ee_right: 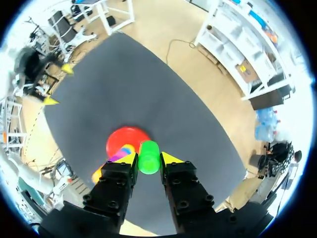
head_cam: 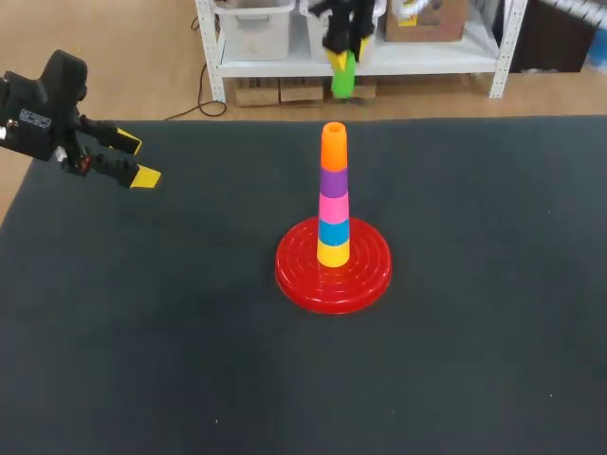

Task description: Pick up and stack the cylinders on the red base in this order: pink,purple,orange,green

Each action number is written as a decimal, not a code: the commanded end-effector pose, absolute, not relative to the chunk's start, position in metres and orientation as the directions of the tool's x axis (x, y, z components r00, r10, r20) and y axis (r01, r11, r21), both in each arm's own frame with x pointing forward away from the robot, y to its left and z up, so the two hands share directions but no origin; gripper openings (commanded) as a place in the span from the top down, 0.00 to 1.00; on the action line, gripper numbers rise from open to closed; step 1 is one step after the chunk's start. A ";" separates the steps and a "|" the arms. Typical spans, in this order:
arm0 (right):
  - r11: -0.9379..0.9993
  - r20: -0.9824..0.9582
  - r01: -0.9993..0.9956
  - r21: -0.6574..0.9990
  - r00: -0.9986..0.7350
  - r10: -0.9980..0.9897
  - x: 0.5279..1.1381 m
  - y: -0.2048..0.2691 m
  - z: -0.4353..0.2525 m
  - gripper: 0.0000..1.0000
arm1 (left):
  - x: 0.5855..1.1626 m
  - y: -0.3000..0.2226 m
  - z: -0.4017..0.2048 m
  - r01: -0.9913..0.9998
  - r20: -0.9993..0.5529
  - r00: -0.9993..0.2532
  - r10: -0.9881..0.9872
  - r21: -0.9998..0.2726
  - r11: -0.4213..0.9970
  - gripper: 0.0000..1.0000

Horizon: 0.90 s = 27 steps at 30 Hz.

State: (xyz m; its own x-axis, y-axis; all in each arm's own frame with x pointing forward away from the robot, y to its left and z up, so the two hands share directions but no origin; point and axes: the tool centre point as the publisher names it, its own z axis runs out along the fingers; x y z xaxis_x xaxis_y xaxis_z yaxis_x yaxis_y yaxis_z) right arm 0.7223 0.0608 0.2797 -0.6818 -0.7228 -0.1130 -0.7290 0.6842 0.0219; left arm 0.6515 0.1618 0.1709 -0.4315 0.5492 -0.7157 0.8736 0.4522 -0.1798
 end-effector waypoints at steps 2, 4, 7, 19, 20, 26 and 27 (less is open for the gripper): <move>0.669 -0.402 -0.743 0.007 -0.615 -0.678 0.660 0.029 0.321 1.00 | 0.652 0.163 0.170 0.875 -0.719 -0.428 0.548 -0.180 0.449 0.00; 0.669 -0.402 -0.743 0.007 -0.615 -0.678 0.660 0.029 0.321 1.00 | 0.652 0.163 0.170 0.875 -0.719 -0.428 0.548 -0.180 0.449 0.00; 0.669 -0.402 -0.743 0.007 -0.615 -0.678 0.660 0.029 0.321 0.96 | 0.652 0.163 0.170 0.875 -0.719 -0.428 0.548 -0.180 0.449 0.00; 0.669 -0.402 -0.743 0.007 -0.615 -0.678 0.660 0.029 0.321 1.00 | 0.652 0.163 0.170 0.875 -0.719 -0.428 0.548 -0.180 0.449 0.00; 0.669 -0.402 -0.743 0.007 -0.615 -0.678 0.660 0.029 0.321 1.00 | 0.652 0.163 0.170 0.875 -0.719 -0.428 0.548 -0.180 0.449 0.00; 0.662 -0.323 -0.750 0.008 -0.628 -0.708 0.660 0.039 0.322 1.00 | 0.652 0.163 0.170 0.875 -0.719 -0.428 0.548 -0.180 0.449 0.00; 0.652 -0.296 -0.758 -0.007 -0.621 -0.726 0.659 0.042 0.321 1.00 | 0.652 0.163 0.170 0.875 -0.719 -0.428 0.548 -0.180 0.449 0.00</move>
